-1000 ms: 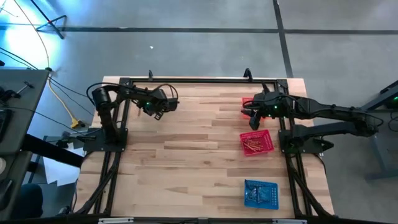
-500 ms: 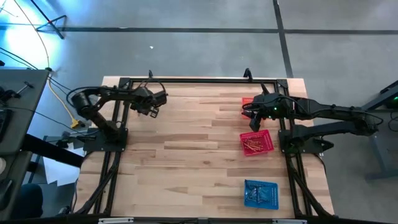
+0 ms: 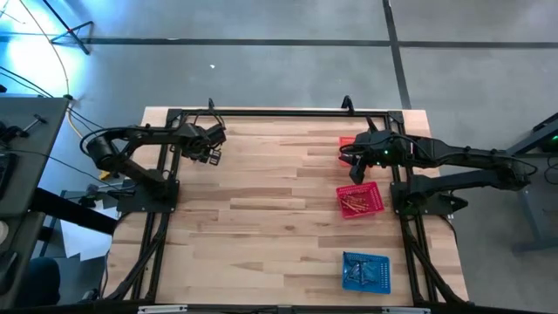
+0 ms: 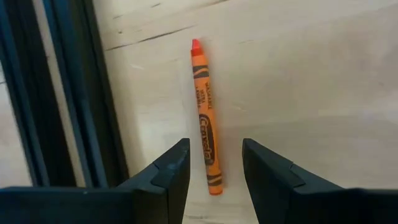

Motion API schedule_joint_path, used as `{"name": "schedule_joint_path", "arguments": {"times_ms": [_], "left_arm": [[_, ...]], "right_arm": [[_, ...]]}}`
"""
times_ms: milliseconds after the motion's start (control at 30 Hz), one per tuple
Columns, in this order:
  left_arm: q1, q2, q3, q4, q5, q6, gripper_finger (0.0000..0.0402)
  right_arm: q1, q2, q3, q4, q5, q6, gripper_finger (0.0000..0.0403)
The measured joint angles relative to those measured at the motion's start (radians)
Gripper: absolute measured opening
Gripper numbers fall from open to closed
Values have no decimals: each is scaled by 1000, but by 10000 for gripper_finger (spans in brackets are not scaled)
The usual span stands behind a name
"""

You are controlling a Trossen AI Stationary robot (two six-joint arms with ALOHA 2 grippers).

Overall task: Sort crayons
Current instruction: Put the orange crayon into the red bin

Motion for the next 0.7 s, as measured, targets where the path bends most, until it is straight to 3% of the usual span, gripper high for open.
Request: {"name": "schedule_joint_path", "arguments": {"times_ms": [267,533,700], "left_arm": [[80,-5,-46,103,103,40,133],[135,-4,-45,100,154,65,131],[158,-3,-45,95,164,72,90]], "right_arm": [[0,0,0,0,1,9,113],[0,0,0,0,1,11,113],[0,0,0,0,1,11,113]]}}
